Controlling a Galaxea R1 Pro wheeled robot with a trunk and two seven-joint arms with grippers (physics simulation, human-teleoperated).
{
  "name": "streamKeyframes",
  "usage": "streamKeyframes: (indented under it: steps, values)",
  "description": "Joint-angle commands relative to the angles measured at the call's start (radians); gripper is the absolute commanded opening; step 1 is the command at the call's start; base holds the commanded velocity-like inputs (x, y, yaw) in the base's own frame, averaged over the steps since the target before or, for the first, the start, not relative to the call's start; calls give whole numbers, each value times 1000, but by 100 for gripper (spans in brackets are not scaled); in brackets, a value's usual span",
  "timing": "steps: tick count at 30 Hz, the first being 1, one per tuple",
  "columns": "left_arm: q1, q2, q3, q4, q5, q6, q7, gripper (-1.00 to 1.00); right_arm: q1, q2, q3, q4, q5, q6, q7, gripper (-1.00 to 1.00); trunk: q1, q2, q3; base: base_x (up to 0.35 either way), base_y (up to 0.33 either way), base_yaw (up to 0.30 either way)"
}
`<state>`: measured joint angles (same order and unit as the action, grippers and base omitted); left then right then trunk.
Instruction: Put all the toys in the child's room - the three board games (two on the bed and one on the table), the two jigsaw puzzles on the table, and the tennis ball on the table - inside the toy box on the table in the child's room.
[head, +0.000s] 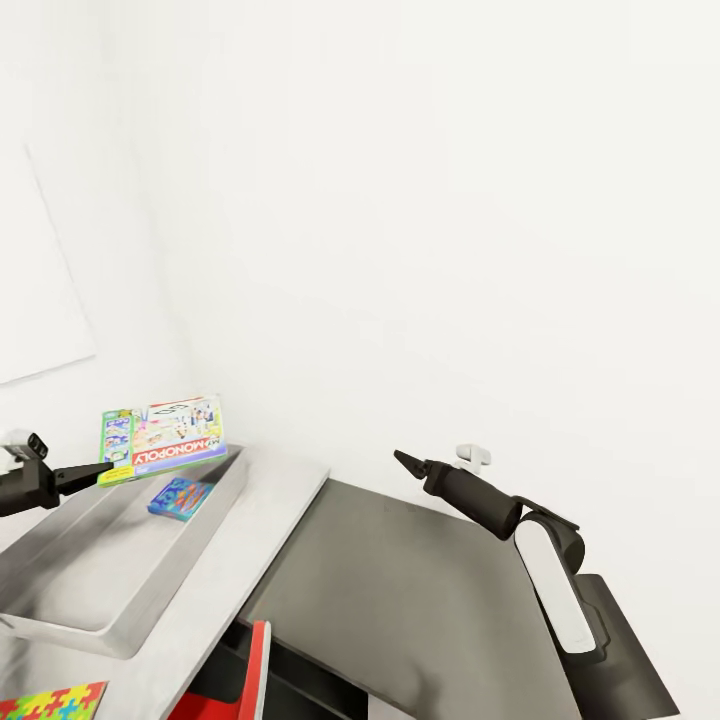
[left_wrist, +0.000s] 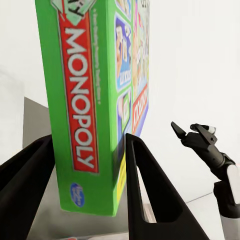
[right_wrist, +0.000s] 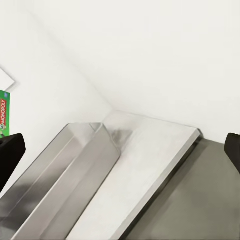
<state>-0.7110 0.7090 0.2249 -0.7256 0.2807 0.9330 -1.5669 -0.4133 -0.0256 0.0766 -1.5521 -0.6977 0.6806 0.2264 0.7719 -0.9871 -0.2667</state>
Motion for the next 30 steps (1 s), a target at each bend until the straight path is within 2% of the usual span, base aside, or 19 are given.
streamKeyframes:
  steps: [1,23,26,30]
  values:
    - [-1,0,0,0,0,10,-4,-100,-1,0,0,0,0,4,1,100,0,-1,-1,13,0,0]
    - [-1,0,-1,0,-3,9,-4,-100,-1,-1,0,0,1,4,1,100,0,-1,-1,1,0,0]
    - [-1,1,-3,0,-13,9,-4,-100,-1,-2,-1,0,1,4,1,100,0,-1,-1,0,0,0]
    - [-1,13,0,0,-48,8,-4,-100,-1,-2,-3,0,0,4,2,100,0,-1,-1,0,0,0]
